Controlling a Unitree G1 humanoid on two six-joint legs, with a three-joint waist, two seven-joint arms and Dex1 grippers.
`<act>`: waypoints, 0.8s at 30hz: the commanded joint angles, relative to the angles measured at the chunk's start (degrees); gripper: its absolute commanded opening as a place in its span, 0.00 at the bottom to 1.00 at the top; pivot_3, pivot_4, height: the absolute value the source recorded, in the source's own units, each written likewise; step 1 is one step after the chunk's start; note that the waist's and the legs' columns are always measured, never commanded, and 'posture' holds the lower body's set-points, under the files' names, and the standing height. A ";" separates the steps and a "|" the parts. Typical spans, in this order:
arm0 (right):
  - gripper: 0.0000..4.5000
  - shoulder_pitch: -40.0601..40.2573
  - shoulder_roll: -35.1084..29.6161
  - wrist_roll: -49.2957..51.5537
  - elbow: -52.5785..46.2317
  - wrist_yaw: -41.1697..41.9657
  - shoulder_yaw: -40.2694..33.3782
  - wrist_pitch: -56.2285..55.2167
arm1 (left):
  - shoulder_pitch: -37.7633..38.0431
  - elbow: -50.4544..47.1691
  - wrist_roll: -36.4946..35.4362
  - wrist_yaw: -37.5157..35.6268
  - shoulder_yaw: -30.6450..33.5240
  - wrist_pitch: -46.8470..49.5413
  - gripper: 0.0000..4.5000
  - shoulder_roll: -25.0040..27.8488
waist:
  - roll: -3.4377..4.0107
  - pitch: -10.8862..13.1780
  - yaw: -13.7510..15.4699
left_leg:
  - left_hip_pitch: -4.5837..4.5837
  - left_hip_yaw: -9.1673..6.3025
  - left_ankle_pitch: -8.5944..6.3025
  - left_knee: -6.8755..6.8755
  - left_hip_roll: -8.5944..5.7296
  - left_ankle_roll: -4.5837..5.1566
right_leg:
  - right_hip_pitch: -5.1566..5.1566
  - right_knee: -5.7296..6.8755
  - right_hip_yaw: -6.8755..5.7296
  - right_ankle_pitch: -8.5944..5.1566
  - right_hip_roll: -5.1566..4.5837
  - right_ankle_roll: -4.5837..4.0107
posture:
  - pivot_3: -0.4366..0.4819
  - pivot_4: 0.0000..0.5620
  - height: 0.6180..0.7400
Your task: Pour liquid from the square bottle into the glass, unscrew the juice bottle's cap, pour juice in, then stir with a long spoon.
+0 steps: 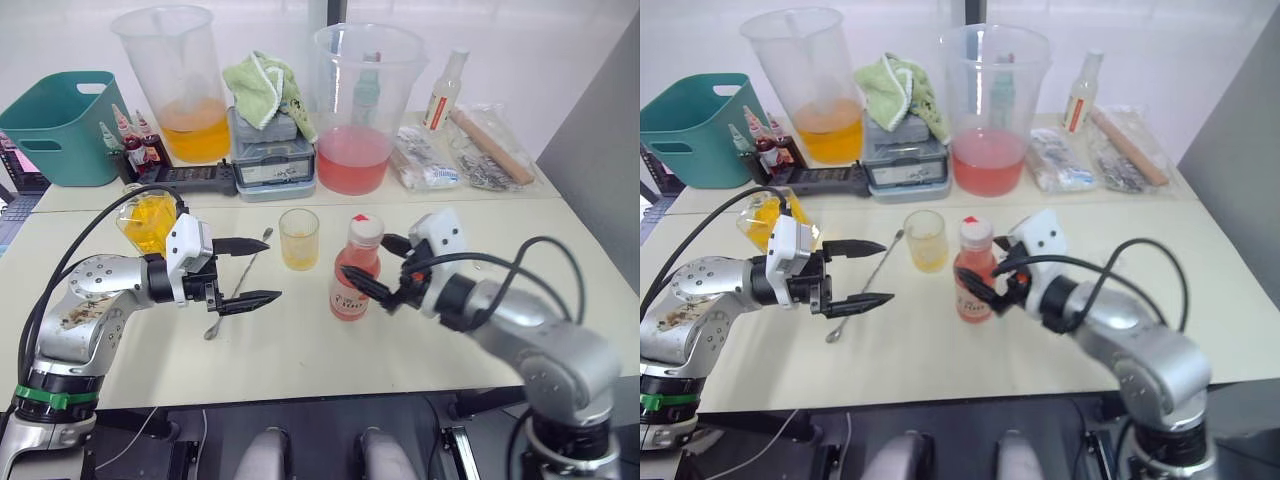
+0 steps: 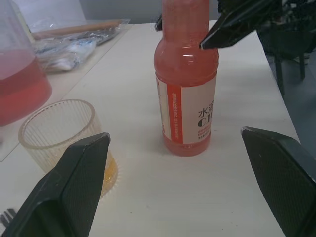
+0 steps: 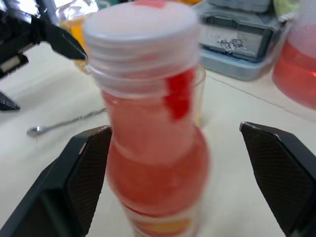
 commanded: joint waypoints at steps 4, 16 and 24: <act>0.99 -6.38 -7.77 -4.90 17.84 29.11 3.12 -23.20 | 0.62 -3.41 -0.88 1.73 2.79 0.36 1.00 1.10 | -0.01 0.00 -0.04 | 0.03 0.16 0.00 0.02 0.01 0.00 | 0.08 -0.10 -0.01 0.00 0.02 0.00 | 0.48 0.27 1.00; 0.88 -17.82 -0.96 -7.59 40.47 47.41 9.10 -33.61 | 5.03 -7.86 -1.54 4.48 6.07 1.98 1.00 2.24 | -0.01 0.01 -0.73 | 0.24 -0.05 -0.02 -0.06 0.06 0.01 | 0.30 -0.18 0.00 0.00 -0.05 0.00 | 0.48 0.27 1.00; 0.33 -16.07 -0.11 -6.45 38.45 46.01 7.13 -31.95 | 6.01 -8.95 -1.46 5.21 5.94 2.20 1.00 1.68 | -0.01 0.01 -0.27 | 0.25 -0.07 -0.02 -0.06 0.06 0.00 | 0.31 -0.18 -0.01 0.00 -0.07 0.00 | 0.48 0.27 1.00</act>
